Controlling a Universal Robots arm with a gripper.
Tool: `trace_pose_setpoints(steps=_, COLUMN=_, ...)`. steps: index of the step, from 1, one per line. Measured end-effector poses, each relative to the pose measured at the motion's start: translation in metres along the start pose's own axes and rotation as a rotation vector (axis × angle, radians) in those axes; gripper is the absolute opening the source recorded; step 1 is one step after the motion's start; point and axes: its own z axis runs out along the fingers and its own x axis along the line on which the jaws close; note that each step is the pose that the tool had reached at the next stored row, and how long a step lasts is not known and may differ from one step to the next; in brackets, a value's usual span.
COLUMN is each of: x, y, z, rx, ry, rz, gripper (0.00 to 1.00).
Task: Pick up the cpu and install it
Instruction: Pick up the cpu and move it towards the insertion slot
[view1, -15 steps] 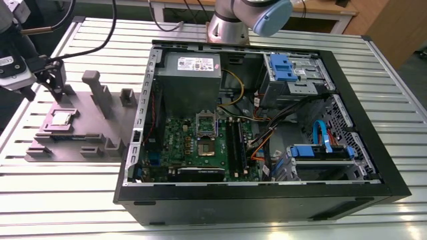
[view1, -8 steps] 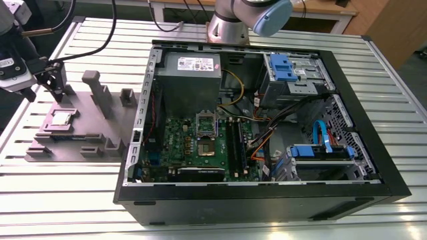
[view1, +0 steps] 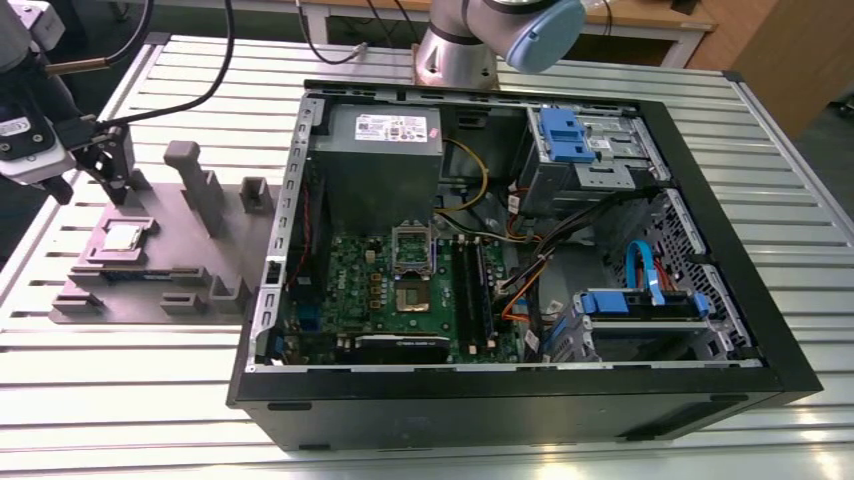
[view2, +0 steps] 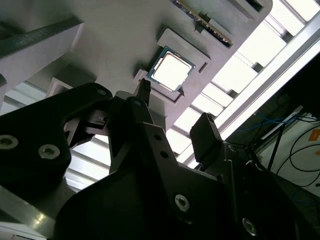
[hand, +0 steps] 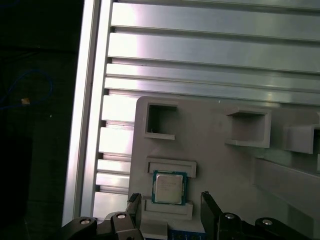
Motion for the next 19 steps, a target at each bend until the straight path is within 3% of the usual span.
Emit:
trace_pose_setpoints(steps=13, x=-0.0007, y=-0.0009, z=0.0016, rx=-0.0008, ry=-0.0001, rz=0.002, gripper=0.59)
trace_pose_setpoints(steps=19, x=-0.0009, y=-0.0022, z=0.0101, rx=-0.0009, ry=-0.0005, rz=0.002, gripper=0.59)
